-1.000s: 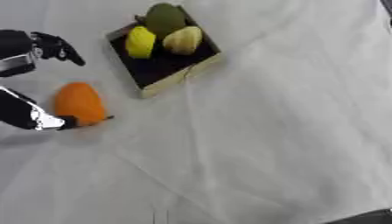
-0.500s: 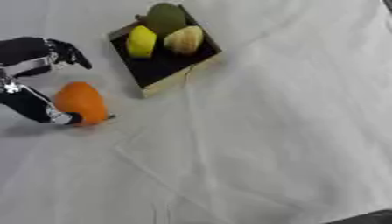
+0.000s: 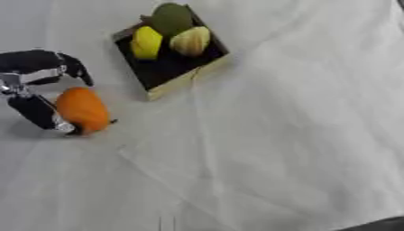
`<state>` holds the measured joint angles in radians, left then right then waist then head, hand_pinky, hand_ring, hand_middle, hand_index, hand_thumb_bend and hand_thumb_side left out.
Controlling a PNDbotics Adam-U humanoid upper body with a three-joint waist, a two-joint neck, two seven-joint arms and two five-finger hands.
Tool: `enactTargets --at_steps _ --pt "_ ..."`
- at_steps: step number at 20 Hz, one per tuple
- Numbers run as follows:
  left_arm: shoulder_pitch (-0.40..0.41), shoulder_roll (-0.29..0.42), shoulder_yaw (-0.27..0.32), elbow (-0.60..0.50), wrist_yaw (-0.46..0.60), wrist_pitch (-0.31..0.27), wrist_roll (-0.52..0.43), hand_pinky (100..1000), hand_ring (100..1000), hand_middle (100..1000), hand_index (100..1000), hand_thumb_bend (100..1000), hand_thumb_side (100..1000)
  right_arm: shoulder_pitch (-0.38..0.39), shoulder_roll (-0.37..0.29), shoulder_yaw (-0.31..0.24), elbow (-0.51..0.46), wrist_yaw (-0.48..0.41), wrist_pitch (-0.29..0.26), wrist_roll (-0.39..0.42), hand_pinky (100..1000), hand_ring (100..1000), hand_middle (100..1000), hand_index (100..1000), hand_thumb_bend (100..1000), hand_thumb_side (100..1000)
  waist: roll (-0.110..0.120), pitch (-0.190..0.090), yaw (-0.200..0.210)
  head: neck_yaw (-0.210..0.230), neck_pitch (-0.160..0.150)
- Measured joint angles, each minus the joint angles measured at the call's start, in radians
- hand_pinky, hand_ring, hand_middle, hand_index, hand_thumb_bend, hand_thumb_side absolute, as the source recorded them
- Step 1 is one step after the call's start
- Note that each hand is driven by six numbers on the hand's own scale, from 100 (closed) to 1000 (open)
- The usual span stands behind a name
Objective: Pick up objects on the table and place them in the box.
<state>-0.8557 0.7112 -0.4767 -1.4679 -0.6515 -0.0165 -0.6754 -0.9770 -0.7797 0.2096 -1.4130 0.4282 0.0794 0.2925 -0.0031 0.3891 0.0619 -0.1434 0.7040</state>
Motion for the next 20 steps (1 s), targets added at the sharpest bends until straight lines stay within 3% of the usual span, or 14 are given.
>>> enactTargets --at_steps 2,3,7,8,10,12,20 --pt "-0.002 0.0 0.0 0.004 -0.021 -0.009 -0.004 798 820 774 744 602 100 0.0 0.0 0.0 0.0 -0.001 0.001 -0.002 892 896 801 873 100 345 0.0 0.0 0.0 0.0 0.0" --pt "-0.004 0.0 0.0 0.006 -0.031 -0.013 -0.004 792 813 767 740 597 100 0.0 0.0 0.0 0.0 -0.002 0.001 -0.002 892 896 801 873 100 345 0.0 0.0 0.0 0.0 0.0" --pt "-0.008 -0.008 0.0 0.006 -0.066 -0.017 0.009 723 740 689 668 408 157 0.001 0.0 0.0 0.0 -0.007 0.001 -0.003 892 897 801 874 100 343 0.0 0.0 0.0 0.0 0.0" --pt "-0.008 -0.008 0.0 0.006 -0.072 -0.016 0.018 705 715 656 639 298 152 0.001 0.0 -0.001 0.0 -0.007 0.001 -0.003 892 896 801 874 100 342 0.0 0.0 0.0 0.0 0.0" --pt "-0.007 -0.008 0.0 -0.002 -0.074 -0.016 0.035 686 694 634 616 232 156 0.003 0.0 -0.003 0.0 -0.008 0.002 -0.004 892 896 801 874 100 343 0.0 0.0 -0.001 0.0 0.0" --pt "-0.006 -0.007 0.0 -0.027 -0.069 -0.015 0.048 671 678 620 598 206 169 0.008 0.0 -0.006 0.0 -0.008 0.003 -0.005 892 897 801 874 100 343 0.0 0.0 -0.001 -0.001 0.0" --pt "0.0 0.036 0.026 -0.256 0.006 0.025 0.007 596 616 565 504 281 155 0.01 0.0 -0.008 0.0 -0.015 0.007 -0.01 892 897 801 874 100 336 0.0 0.0 0.0 -0.008 0.0"
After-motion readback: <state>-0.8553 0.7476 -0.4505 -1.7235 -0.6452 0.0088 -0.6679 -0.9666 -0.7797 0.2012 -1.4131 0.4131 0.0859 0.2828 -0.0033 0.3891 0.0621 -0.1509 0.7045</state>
